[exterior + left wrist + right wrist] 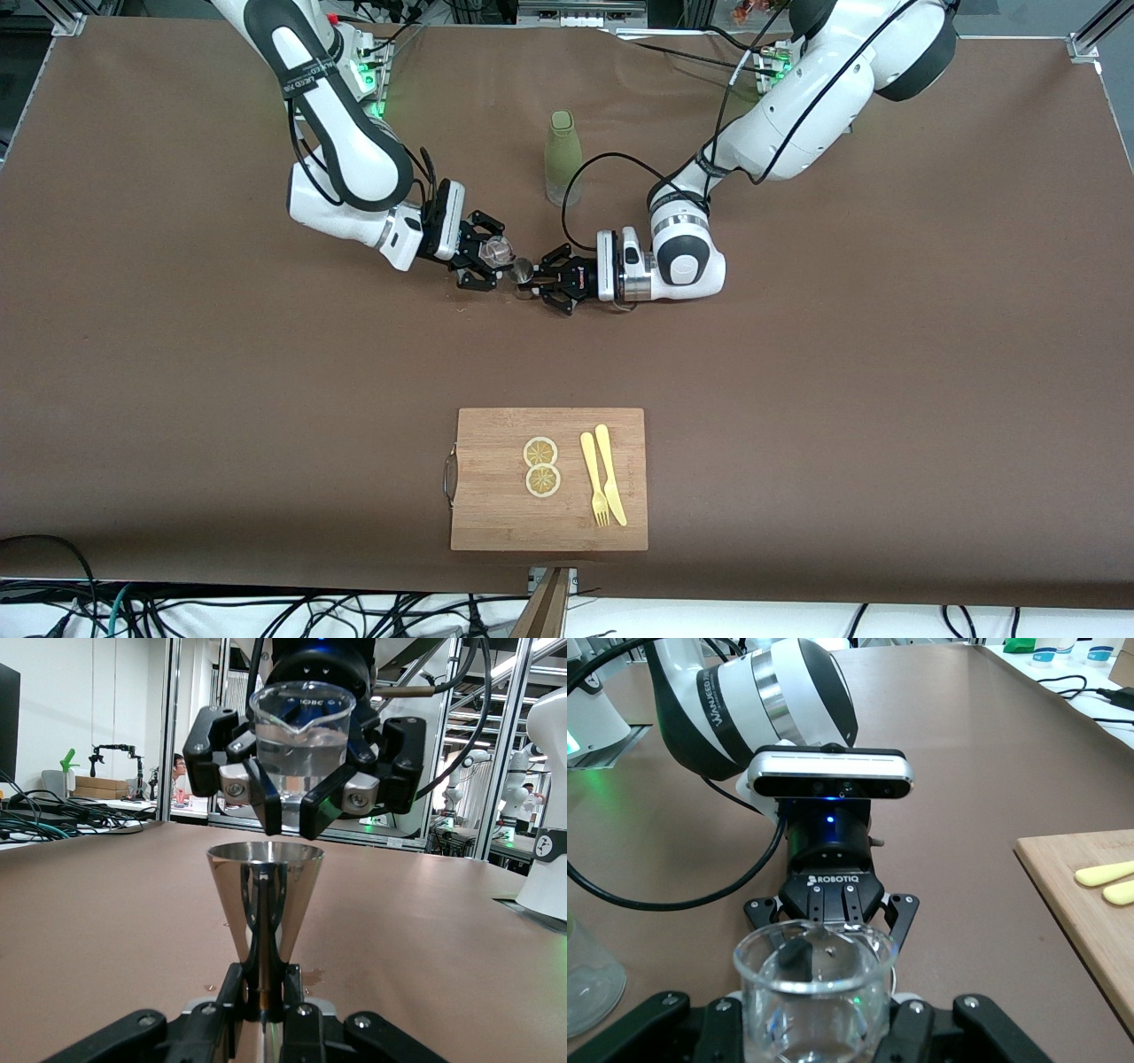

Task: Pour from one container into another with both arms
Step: 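Tilt the beaker with the right gripper, pouring liquid into the jigger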

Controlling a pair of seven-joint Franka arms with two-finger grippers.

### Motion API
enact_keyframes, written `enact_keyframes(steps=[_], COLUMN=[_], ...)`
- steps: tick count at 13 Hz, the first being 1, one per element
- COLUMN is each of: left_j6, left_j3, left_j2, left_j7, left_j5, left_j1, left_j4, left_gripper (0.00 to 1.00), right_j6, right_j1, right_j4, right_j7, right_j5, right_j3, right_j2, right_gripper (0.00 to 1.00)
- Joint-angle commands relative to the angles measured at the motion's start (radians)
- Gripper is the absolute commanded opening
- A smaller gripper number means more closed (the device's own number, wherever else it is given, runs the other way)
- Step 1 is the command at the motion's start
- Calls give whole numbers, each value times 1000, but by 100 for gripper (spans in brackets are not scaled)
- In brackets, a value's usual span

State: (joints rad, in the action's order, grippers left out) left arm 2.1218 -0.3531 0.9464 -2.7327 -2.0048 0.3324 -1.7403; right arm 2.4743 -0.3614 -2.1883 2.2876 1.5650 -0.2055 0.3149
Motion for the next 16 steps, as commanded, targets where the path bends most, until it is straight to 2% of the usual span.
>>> enact_keyframes(steps=[1,8,10,16], left_j6=[7,7,7,7], left_j3=[-3,-3,-3,-3], left_j2=[20,18,18,18], left_j7=[-102,-102,-102,-102], left_j5=[-52,-52,-52,-51], left_j1=[13,13,13,13], left_j4=[25,25,25,25], left_gripper=[0,0,0,0], right_j6=[46,87,89,140], right_j1=[-21,-27,-34,-59], right_j4=[-11,13,34,44], right_j7=[-33,-66,-102,-105], right_j5=[-22,-101,-166,-189], right_j3=[0,3,3,3], right_j2=[-37,-30,-19,-5], right_gripper=[20,20,20,20])
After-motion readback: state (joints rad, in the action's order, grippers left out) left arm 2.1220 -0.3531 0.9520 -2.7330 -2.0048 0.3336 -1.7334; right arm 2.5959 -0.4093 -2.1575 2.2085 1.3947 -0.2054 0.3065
